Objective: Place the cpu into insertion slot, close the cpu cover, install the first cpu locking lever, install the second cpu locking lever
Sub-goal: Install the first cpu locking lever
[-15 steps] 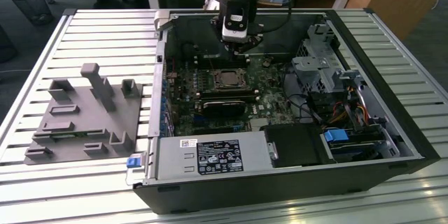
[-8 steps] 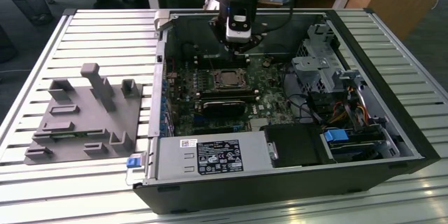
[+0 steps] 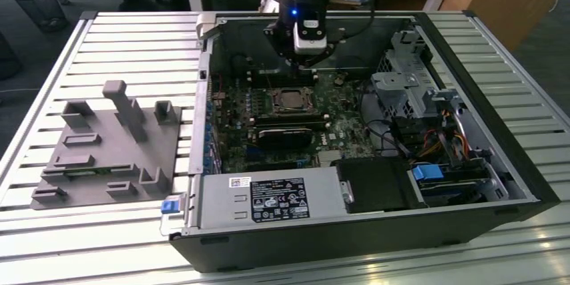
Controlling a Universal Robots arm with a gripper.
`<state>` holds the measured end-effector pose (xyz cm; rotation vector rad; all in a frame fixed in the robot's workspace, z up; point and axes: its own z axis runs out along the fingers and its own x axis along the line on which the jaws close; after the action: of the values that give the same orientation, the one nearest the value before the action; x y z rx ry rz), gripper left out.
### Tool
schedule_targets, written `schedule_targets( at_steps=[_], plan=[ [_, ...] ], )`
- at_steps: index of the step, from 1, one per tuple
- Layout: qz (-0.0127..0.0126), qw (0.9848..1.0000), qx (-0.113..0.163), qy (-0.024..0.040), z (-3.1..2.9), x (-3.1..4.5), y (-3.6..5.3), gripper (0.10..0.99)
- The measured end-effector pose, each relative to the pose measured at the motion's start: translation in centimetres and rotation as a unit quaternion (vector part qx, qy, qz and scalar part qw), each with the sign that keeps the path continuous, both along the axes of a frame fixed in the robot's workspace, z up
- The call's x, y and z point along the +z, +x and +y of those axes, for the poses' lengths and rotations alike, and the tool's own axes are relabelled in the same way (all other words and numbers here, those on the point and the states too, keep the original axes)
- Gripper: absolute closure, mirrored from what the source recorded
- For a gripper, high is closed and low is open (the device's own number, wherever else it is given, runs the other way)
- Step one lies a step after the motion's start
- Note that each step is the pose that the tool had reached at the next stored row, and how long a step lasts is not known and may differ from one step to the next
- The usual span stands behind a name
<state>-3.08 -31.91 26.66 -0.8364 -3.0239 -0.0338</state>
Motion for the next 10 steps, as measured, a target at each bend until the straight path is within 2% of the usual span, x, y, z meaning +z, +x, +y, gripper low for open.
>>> schedule_targets(
  at_steps=[5,10],
  plan=[
    [0.0000,0.9990,0.046,0.0000,0.00,-0.05,0.00,0.980],
    [0.0000,0.9958,0.091,0.0000,0.00,-0.12,0.00,0.980]
  ],
)
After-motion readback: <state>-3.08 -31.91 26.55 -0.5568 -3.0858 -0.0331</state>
